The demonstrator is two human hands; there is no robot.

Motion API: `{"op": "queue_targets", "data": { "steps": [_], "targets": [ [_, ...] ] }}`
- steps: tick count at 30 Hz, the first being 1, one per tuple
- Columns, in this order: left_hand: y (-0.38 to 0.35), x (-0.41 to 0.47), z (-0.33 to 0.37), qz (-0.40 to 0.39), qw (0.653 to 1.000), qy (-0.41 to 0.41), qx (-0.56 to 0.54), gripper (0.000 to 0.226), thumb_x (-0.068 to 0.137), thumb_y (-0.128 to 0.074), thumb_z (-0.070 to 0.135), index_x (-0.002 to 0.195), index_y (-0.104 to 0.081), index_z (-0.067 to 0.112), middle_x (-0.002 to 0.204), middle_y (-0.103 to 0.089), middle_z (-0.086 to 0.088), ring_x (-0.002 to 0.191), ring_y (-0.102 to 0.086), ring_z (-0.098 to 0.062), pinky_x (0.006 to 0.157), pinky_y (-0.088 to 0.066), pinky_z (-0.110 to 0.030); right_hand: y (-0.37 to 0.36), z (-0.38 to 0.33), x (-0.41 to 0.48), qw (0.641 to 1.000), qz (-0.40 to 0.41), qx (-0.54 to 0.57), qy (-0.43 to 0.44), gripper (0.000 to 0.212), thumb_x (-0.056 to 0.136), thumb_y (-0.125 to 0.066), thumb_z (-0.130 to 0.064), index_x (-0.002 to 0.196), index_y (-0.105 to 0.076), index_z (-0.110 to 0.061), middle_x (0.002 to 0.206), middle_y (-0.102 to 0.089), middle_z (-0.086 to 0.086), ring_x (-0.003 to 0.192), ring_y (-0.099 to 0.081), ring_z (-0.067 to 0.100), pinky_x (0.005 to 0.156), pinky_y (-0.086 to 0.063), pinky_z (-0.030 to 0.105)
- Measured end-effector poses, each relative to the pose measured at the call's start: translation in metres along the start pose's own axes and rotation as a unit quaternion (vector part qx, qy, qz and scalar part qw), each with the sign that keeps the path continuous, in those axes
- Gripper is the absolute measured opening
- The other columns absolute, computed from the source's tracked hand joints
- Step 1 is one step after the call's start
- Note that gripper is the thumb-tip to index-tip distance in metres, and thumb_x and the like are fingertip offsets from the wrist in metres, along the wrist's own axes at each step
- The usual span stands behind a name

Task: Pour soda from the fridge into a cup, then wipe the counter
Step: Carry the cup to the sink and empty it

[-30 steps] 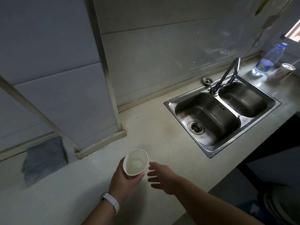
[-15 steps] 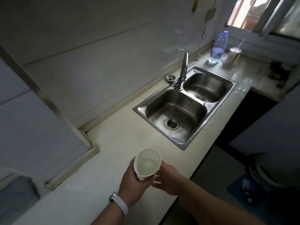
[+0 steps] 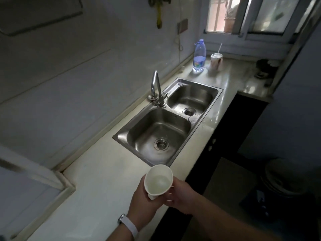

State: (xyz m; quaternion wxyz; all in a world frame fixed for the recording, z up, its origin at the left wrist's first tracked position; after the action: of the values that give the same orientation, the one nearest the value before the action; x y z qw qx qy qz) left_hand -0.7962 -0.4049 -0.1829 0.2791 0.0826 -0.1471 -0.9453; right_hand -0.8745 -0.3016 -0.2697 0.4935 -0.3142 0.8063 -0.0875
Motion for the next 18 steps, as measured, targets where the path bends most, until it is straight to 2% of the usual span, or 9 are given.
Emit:
{"op": "queue_targets", "data": {
  "steps": [4, 6, 9, 11, 12, 15, 18],
  "targets": [
    [-0.057, 0.024, 0.033, -0.013, 1.0, -0.015, 0.007, 0.069, 0.052, -0.089, 0.042, 0.11, -0.056, 0.06, 0.108, -0.071, 0.021, 0.096, -0.069, 0.0, 0.071, -0.055, -0.017, 0.052, -0.04, -0.015, 1.0, 0.0, 0.01, 0.018, 0.029, 0.091, -0.055, -0.039, 0.101, -0.063, -0.013, 0.071, -0.061, 0.004, 0.065, -0.06, 0.018, 0.072, -0.048, 0.032],
    [-0.09, 0.036, 0.053, -0.025, 0.999, -0.029, 0.017, 0.071, 0.052, -0.088, 0.047, 0.113, -0.055, 0.06, 0.109, -0.071, 0.022, 0.096, -0.069, 0.002, 0.074, -0.056, -0.02, 0.082, -0.062, -0.023, 0.999, 0.008, 0.016, 0.033, 0.034, 0.092, -0.053, -0.04, 0.108, -0.066, -0.013, 0.078, -0.064, 0.005, 0.071, -0.062, 0.019, 0.077, -0.05, 0.033],
    [-0.14, 0.053, 0.081, -0.047, 0.997, -0.05, 0.03, 0.069, 0.057, -0.088, 0.045, 0.118, -0.057, 0.047, 0.11, -0.072, 0.015, 0.099, -0.068, 0.0, 0.08, -0.057, -0.023, 0.126, -0.094, -0.039, 0.998, 0.025, 0.033, 0.056, 0.04, 0.092, -0.053, -0.044, 0.112, -0.068, -0.013, 0.083, -0.068, 0.004, 0.079, -0.064, 0.021, 0.083, -0.05, 0.036],
    [-0.171, 0.061, 0.095, -0.062, 0.996, -0.056, 0.029, 0.071, 0.057, -0.088, 0.045, 0.12, -0.057, 0.038, 0.11, -0.072, 0.01, 0.101, -0.068, -0.004, 0.085, -0.058, -0.034, 0.153, -0.112, -0.05, 0.995, 0.037, 0.047, 0.075, 0.042, 0.093, -0.054, -0.046, 0.113, -0.07, -0.012, 0.089, -0.071, 0.005, 0.086, -0.065, 0.023, 0.089, -0.051, 0.038],
    [-0.185, 0.065, 0.101, -0.074, 0.995, -0.059, 0.028, 0.07, 0.058, -0.089, 0.045, 0.12, -0.057, 0.038, 0.111, -0.072, 0.01, 0.102, -0.068, -0.005, 0.085, -0.058, -0.035, 0.167, -0.12, -0.055, 0.994, 0.045, 0.053, 0.084, 0.042, 0.093, -0.054, -0.046, 0.113, -0.07, -0.012, 0.094, -0.072, 0.007, 0.09, -0.066, 0.025, 0.093, -0.051, 0.04],
    [-0.225, 0.074, 0.12, -0.095, 0.992, -0.075, 0.024, 0.067, 0.057, -0.09, 0.047, 0.114, -0.054, 0.052, 0.112, -0.069, 0.02, 0.1, -0.067, 0.0, 0.079, -0.053, -0.018, 0.206, -0.141, -0.069, 0.99, 0.066, 0.067, 0.106, 0.041, 0.094, -0.054, -0.045, 0.113, -0.071, -0.012, 0.102, -0.073, 0.01, 0.096, -0.066, 0.028, 0.096, -0.05, 0.043],
    [-0.259, 0.085, 0.143, -0.123, 0.988, -0.089, 0.021, 0.066, 0.057, -0.09, 0.045, 0.108, -0.052, 0.059, 0.111, -0.067, 0.026, 0.097, -0.067, 0.003, 0.074, -0.05, -0.009, 0.239, -0.158, -0.079, 0.985, 0.079, 0.087, 0.123, 0.04, 0.094, -0.053, -0.042, 0.113, -0.071, -0.012, 0.091, -0.073, 0.008, 0.084, -0.066, 0.024, 0.082, -0.051, 0.038]
  ]
}}
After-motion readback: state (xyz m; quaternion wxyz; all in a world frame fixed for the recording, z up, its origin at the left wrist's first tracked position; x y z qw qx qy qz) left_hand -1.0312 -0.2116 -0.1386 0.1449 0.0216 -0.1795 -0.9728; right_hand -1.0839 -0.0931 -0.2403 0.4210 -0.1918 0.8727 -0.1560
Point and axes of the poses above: each hand's wrist, its own x-axis towards the middle knuckle, its own y-axis out of the back of the hand, z = x × y, the point moved 8 cm from there along x, towards the middle knuckle
